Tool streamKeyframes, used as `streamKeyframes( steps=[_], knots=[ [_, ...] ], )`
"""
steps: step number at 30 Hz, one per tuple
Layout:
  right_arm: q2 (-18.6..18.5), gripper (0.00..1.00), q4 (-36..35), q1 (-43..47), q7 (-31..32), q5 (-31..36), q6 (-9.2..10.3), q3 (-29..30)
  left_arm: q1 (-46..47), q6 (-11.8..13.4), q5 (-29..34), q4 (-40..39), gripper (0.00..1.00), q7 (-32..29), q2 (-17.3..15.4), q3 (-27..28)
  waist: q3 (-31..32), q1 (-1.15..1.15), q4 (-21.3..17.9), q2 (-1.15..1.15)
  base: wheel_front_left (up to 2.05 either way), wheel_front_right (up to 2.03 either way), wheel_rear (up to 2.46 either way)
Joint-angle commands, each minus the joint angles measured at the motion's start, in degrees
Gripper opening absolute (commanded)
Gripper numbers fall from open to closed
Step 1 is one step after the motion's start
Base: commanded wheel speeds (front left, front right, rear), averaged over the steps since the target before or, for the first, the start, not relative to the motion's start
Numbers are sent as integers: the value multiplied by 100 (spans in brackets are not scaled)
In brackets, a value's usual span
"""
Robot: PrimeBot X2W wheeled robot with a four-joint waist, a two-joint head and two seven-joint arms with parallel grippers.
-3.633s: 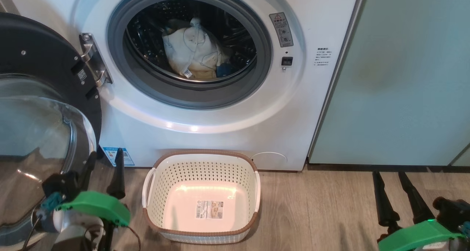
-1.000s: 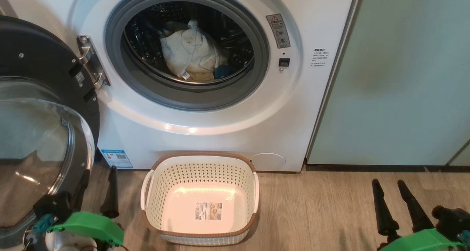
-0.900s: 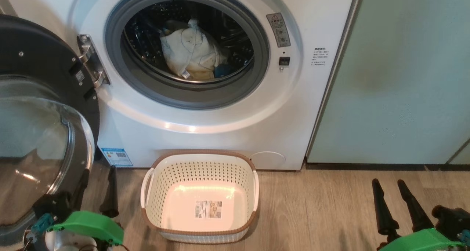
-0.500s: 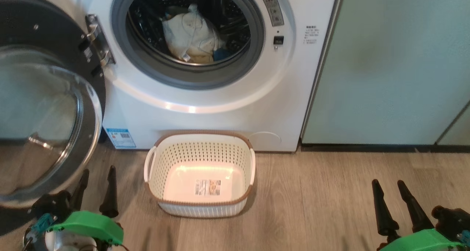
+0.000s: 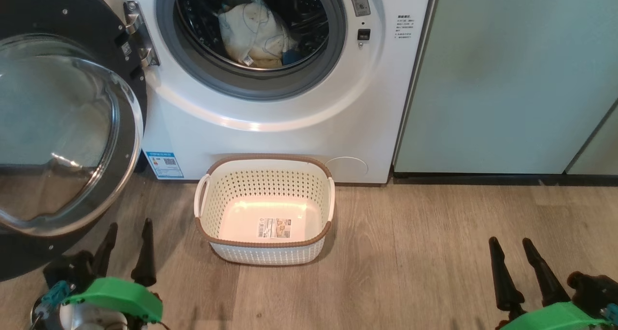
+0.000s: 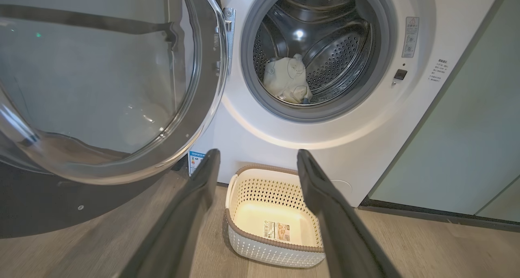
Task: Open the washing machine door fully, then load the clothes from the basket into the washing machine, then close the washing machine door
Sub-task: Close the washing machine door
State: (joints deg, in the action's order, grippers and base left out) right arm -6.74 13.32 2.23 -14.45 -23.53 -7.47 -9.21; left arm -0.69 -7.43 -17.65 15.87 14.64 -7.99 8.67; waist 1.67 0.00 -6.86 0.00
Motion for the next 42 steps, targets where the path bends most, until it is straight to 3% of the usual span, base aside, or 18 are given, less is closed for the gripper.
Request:
streamKeyframes(
  steps=[1, 24, 32, 42],
  knots=[
    [-72, 100, -179, -124, -55, 7, -2, -102, 291, -5, 1, -143, 100, 36, -106, 192, 3, 0, -2, 0, 0, 0, 0],
    [-60, 100, -198, -97, -55, 21, -2, -31, 306, -6, 178, -103, 100, 36, 23, 441, -22, 0, 181, 0, 0, 0, 0],
    [-37, 100, -203, -108, -55, 16, -2, -23, 396, -6, 274, -27, 100, 36, 63, 510, -39, 0, 676, 0, 0, 0, 0],
    [10, 100, -199, -161, -55, 13, -2, -37, 509, -5, 305, 110, 100, 36, 66, 703, -38, 0, 1568, 0, 0, 0, 0]
  ],
)
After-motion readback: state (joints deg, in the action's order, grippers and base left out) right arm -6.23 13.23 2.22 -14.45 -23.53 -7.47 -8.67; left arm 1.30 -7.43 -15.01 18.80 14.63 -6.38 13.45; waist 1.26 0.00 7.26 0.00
